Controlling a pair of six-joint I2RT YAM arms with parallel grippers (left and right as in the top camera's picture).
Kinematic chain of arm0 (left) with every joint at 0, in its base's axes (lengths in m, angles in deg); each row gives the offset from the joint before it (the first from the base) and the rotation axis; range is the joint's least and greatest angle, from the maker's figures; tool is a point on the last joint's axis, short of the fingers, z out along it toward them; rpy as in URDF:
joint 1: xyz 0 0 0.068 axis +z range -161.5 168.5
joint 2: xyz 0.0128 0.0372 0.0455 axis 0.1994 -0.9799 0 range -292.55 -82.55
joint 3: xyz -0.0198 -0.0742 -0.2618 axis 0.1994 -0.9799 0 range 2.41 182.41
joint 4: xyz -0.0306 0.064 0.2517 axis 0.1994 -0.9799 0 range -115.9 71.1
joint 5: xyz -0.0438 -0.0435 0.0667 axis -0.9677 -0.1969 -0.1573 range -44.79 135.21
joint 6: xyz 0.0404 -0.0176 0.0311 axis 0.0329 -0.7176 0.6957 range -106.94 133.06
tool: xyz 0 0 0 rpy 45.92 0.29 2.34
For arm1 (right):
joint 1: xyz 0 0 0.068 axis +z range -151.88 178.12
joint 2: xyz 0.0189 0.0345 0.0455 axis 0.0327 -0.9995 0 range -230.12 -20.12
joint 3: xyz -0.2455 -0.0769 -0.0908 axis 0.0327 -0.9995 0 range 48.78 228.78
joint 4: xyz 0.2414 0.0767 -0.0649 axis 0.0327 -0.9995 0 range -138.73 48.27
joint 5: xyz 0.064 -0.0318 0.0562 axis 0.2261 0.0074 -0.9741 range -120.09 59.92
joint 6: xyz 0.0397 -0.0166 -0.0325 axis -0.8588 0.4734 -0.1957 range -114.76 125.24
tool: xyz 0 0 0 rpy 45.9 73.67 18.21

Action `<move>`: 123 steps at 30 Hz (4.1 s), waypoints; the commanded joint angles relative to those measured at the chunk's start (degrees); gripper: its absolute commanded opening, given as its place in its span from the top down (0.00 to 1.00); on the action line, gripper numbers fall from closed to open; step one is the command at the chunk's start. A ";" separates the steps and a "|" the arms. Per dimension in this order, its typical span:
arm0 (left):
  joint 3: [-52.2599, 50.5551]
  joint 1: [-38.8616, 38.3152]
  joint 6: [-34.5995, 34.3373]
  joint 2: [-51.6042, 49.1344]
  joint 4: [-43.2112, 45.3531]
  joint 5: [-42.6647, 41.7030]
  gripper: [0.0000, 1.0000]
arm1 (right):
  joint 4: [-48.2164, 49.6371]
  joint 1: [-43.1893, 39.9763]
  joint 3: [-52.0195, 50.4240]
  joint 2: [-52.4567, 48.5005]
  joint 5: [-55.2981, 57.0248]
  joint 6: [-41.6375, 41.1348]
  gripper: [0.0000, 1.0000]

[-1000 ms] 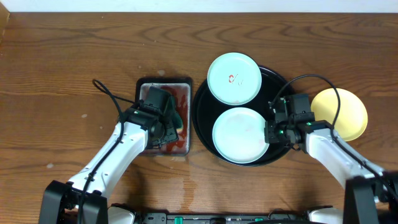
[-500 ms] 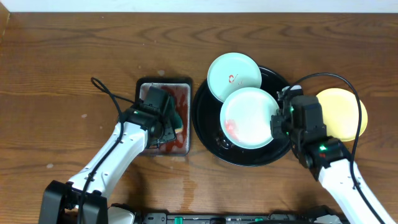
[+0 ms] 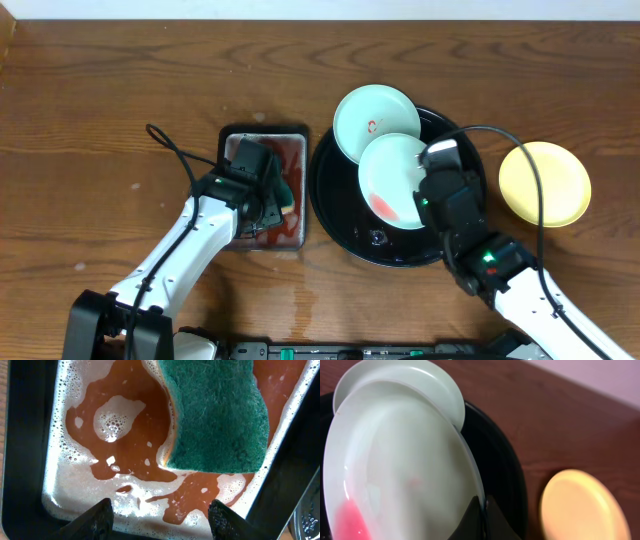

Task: Clean dirty plates on tray and stack at the side
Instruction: 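Lift the scrubbed mint plate off the black tray with right gripper, then carry the mint plate right and lower it onto the yellow plate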

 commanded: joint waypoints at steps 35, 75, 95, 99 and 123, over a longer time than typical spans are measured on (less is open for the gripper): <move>-0.02 0.24 0.57 0.02 0.02 0.92 0.38 | 11.32 20.57 0.72 0.50 19.47 36.61 0.99; -0.02 0.24 0.57 0.02 0.00 0.92 0.38 | 13.62 19.87 0.70 -0.35 20.55 36.57 0.99; -0.02 0.24 0.57 0.02 -0.24 0.92 0.38 | -1.84 -7.85 0.70 -1.86 4.98 -22.18 0.99; -0.02 0.24 0.57 0.02 -0.24 0.92 0.38 | -3.54 -21.14 0.70 -3.37 -12.39 -29.42 0.99; -0.02 0.24 0.57 0.02 -0.42 0.92 0.38 | -4.15 -64.72 0.68 -12.28 -32.92 -43.25 0.99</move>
